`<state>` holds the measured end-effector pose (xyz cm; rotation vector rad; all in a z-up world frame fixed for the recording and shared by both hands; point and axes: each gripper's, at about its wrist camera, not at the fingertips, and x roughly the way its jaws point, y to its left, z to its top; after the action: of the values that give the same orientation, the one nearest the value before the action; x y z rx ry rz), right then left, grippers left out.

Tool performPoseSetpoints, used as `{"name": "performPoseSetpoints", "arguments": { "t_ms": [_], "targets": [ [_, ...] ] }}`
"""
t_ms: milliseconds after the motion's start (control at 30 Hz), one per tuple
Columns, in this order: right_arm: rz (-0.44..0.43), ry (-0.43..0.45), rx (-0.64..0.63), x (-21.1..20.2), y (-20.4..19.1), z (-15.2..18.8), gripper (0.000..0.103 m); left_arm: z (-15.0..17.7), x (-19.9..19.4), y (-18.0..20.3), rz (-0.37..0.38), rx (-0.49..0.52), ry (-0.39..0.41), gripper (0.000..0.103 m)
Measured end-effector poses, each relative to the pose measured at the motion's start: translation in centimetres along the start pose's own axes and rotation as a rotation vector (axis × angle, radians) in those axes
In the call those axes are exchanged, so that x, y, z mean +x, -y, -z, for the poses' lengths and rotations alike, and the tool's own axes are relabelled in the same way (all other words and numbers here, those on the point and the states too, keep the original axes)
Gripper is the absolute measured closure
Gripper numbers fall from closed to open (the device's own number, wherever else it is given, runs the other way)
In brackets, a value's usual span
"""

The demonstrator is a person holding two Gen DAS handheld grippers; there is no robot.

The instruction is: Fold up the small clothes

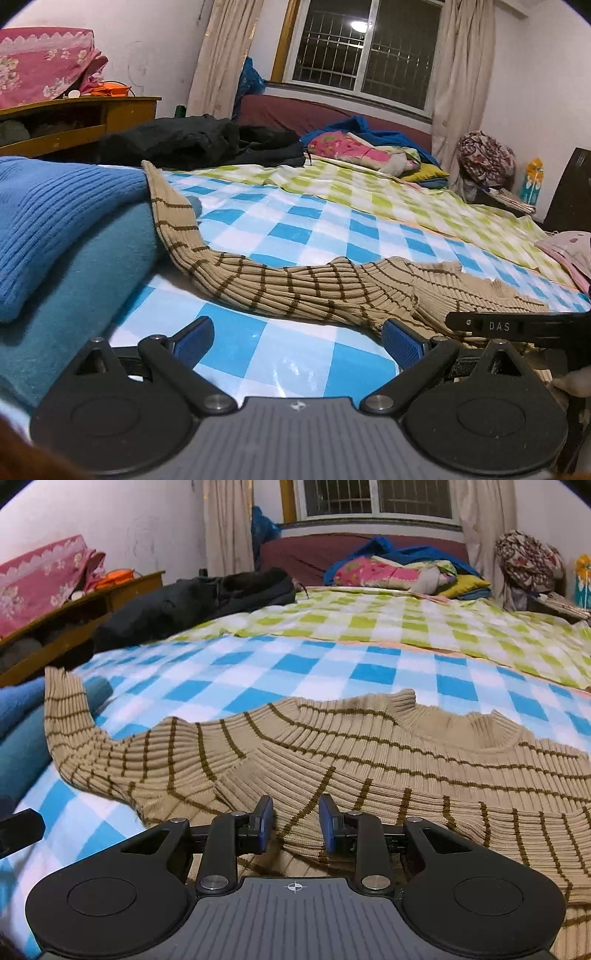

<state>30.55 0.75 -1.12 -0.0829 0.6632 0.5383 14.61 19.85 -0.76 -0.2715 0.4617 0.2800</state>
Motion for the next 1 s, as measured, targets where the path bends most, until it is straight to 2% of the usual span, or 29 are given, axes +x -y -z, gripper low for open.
{"name": "performPoseSetpoints", "arguments": {
  "t_ms": [200, 333, 433, 667, 800, 900, 1000],
  "targets": [
    [0.022, 0.010, -0.037, 0.2, -0.5, 0.1, 0.073, 0.6, 0.3, 0.7, 0.019, 0.039, -0.011, 0.000],
    [0.052, 0.030, -0.136, 1.1, -2.5, 0.4, 0.073, 0.8, 0.4, 0.8, 0.014, 0.047, -0.015, 0.001],
    [0.067, 0.036, -0.174, 1.6, -3.3, 0.3, 0.079, 0.9, 0.6, 0.8, 0.014, 0.043, -0.024, 0.000],
    [0.041, 0.026, -0.115, 2.2, -2.7, -0.4, 0.075, 1.2, 0.6, 1.1, 0.020, 0.064, -0.027, 0.001],
    [0.033, 0.075, -0.065, -0.3, -1.6, -0.6, 0.075, 0.9, 0.2, 1.0, 0.019, 0.056, -0.011, 0.001],
    [0.068, 0.114, -0.032, -2.9, 0.6, -0.1, 0.075, 0.9, 0.3, 0.9, 0.022, 0.047, -0.013, 0.001],
    [0.133, 0.115, -0.008, -4.4, 3.1, 0.9, 0.075, 1.0, 0.3, 1.1, 0.024, 0.050, -0.015, 0.001]
  ]
}}
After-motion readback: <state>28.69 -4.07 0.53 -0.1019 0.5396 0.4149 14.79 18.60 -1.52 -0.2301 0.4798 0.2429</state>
